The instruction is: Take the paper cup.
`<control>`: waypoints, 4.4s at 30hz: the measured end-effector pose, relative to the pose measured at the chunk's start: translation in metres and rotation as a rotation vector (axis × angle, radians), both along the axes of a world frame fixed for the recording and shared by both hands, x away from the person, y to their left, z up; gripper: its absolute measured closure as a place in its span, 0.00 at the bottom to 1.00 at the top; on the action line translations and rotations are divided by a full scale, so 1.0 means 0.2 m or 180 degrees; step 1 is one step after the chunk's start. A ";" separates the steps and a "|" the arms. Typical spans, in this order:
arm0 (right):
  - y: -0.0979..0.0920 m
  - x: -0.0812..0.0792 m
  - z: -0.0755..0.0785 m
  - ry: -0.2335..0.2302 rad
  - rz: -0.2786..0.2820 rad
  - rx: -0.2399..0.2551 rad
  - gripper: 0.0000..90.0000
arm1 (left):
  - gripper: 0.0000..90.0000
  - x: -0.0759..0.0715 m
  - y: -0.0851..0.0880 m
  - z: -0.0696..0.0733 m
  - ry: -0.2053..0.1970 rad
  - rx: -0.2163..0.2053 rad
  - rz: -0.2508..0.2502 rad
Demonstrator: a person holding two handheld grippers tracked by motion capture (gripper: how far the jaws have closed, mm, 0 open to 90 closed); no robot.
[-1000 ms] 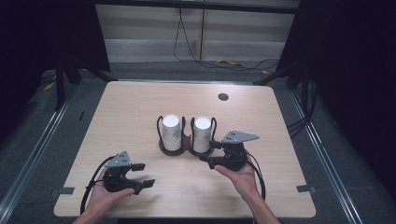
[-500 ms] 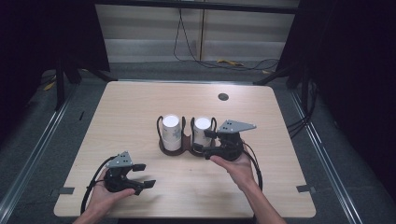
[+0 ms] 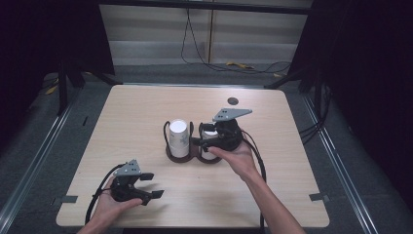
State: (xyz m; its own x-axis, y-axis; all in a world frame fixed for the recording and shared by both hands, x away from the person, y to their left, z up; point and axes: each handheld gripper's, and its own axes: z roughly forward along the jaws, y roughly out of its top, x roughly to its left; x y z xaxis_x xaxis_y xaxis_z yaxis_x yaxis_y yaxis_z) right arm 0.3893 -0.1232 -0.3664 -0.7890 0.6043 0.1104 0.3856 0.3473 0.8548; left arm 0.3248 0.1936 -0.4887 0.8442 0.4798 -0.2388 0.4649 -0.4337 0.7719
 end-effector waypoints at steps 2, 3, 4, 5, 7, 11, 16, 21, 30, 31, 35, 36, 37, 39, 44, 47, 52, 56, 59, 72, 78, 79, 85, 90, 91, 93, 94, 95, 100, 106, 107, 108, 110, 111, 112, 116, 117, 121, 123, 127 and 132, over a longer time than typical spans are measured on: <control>0.02 0.03 0.01 0.0020 0.0038 -0.0050 0.38 | 0.25 0.00 0.00 0.00 -0.0001 -0.0003 0.0004; 0.02 0.05 0.01 0.0027 0.0042 -0.0076 0.38 | 0.25 0.00 0.00 0.00 -0.0003 0.0003 0.0007; 0.02 0.05 0.01 0.0027 0.0042 -0.0076 0.38 | 0.25 0.00 0.00 0.00 -0.0003 0.0003 0.0007; 0.04 0.07 0.02 -0.0029 0.0040 -0.0126 0.37 | 0.25 0.00 0.00 0.00 -0.0008 0.0004 0.0007; 0.05 0.09 0.03 -0.0015 0.0058 -0.0141 0.37 | 0.25 0.00 0.00 0.00 -0.0016 0.0005 0.0004; 0.07 0.11 0.04 0.0027 0.0098 -0.0201 0.36 | 0.25 0.00 0.00 0.00 -0.0012 0.0006 0.0007; 0.10 0.17 0.04 0.0121 0.0129 -0.0303 0.35 | 0.25 0.00 0.00 0.00 -0.0019 0.0019 0.0021; 0.15 0.21 0.06 0.0189 0.0183 -0.0451 0.32 | 0.25 0.00 0.00 0.00 -0.0022 0.0017 0.0017; 0.26 0.30 0.07 0.0348 0.0367 -0.0702 0.31 | 0.25 0.00 0.01 0.00 -0.0027 0.0014 0.0049; 0.26 0.30 0.07 0.0348 0.0367 -0.0702 0.31 | 0.25 0.00 0.01 0.00 -0.0027 0.0014 0.0049; 0.31 0.34 0.07 0.0405 0.0429 -0.0860 0.31 | 0.25 0.01 0.01 0.00 -0.0022 0.0047 0.0086; 0.32 0.34 0.08 0.0427 0.0442 -0.0878 0.31 | 0.25 0.01 0.01 0.00 -0.0017 0.0037 0.0084; 0.34 0.34 0.09 0.0423 0.0451 -0.0905 0.31 | 0.25 0.01 0.01 0.00 -0.0019 0.0036 0.0097; 0.36 0.35 0.10 0.0442 0.0476 -0.0990 0.32 | 0.25 0.01 0.01 0.00 -0.0020 0.0039 0.0097; 0.41 0.38 0.10 0.0502 0.0480 -0.1192 0.32 | 0.25 0.01 0.01 0.00 -0.0030 0.0043 0.0088; 0.44 0.39 0.08 0.0565 0.0482 -0.1325 0.31 | 0.25 0.01 0.01 -0.01 -0.0028 0.0056 0.0087; 0.47 0.42 0.09 0.0678 0.0562 -0.1484 0.31 | 0.25 0.01 0.01 -0.01 -0.0031 0.0051 0.0078; 0.50 0.45 0.07 0.0790 0.0606 -0.1639 0.29 | 0.25 0.01 0.01 -0.01 -0.0036 0.0059 0.0090; 0.52 0.46 0.05 0.0869 0.0606 -0.1737 0.29 | 0.25 0.01 0.01 -0.01 -0.0027 0.0034 0.0092; 0.56 0.51 0.03 0.0994 0.0687 -0.1927 0.31 | 0.25 0.01 0.01 -0.01 -0.0014 0.0008 0.0101; 0.57 0.52 0.02 0.1027 0.0747 -0.2036 0.34 | 0.25 0.01 0.01 -0.01 -0.0014 0.0018 0.0099; 0.57 0.52 0.02 0.1017 0.0727 -0.2053 0.33 | 0.25 0.01 0.01 -0.01 -0.0011 0.0016 0.0098; 0.58 0.53 -0.02 0.1061 0.0731 -0.2153 0.32 | 0.25 0.01 0.01 -0.01 -0.0006 0.0029 0.0088; 0.59 0.53 -0.02 0.1055 0.0754 -0.2208 0.35 | 0.25 0.02 0.01 -0.01 0.0001 0.0035 0.0088; 0.60 0.53 -0.03 0.1071 0.0742 -0.2219 0.35 | 0.25 0.01 0.01 -0.01 0.0004 0.0035 0.0087; 0.59 0.53 -0.03 0.1113 0.0724 -0.2210 0.35 | 0.25 0.01 0.01 -0.01 0.0010 0.0038 0.0074; 0.59 0.53 -0.03 0.1109 0.0733 -0.2223 0.35 | 0.25 0.01 0.01 -0.01 0.0008 0.0043 0.0067; 0.59 0.53 -0.03 0.1110 0.0738 -0.2232 0.35 | 0.25 0.01 0.00 -0.01 0.0013 0.0038 0.0066; 0.60 0.53 -0.03 0.1148 0.0749 -0.2294 0.35 | 0.25 0.01 0.01 -0.01 0.0009 0.0028 0.0075; 0.60 0.53 -0.03 0.1144 0.0741 -0.2323 0.36 | 0.25 0.01 0.01 -0.01 0.0010 0.0027 0.0074; 0.60 0.53 -0.02 0.1134 0.0735 -0.2303 0.36 | 0.25 0.01 0.01 -0.01 0.0010 0.0027 0.0074; 0.59 0.53 -0.01 0.1137 0.0739 -0.2284 0.36 | 0.25 0.01 0.01 -0.01 0.0018 0.0020 0.0081; 0.59 0.53 -0.01 0.1126 0.0736 -0.2271 0.36 | 0.25 0.01 0.01 -0.01 0.0007 0.0024 0.0094; 0.59 0.53 -0.01 0.1117 0.0747 -0.2270 0.36 | 0.25 0.01 0.01 -0.01 0.0007 0.0030 0.0091; 0.59 0.53 -0.01 0.1117 0.0749 -0.2257 0.37 | 0.25 0.01 0.01 -0.01 0.0006 0.0033 0.0092; 0.58 0.52 0.00 0.1105 0.0737 -0.2245 0.37 | 0.25 0.01 0.01 -0.01 0.0014 0.0032 0.0095; 0.58 0.52 0.01 0.1107 0.0737 -0.2250 0.37 | 0.25 0.01 0.01 -0.01 0.0012 0.0033 0.0094; 0.59 0.53 0.01 0.1094 0.0750 -0.2252 0.37 | 0.25 0.01 0.01 -0.01 0.0013 0.0029 0.0085; 0.59 0.52 0.02 0.1082 0.0751 -0.2257 0.37 | 0.25 0.01 0.01 -0.01 0.0013 0.0022 0.0092; 0.60 0.52 0.04 0.1026 0.0748 -0.2241 0.38 | 0.25 0.01 0.01 -0.01 0.0017 0.0018 0.0090; 0.60 0.51 0.04 0.1042 0.0758 -0.2289 0.38 | 0.25 0.01 0.01 -0.01 0.0014 0.0021 0.0087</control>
State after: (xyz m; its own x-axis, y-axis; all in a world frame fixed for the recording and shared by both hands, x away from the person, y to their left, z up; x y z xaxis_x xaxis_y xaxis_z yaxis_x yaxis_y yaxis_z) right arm 0.4913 -0.0029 -0.3590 -0.9000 0.4358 0.0070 0.4236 0.8708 0.2496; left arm 0.3274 0.1956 -0.4902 0.8297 0.5044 -0.2393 0.4801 -0.4259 0.7669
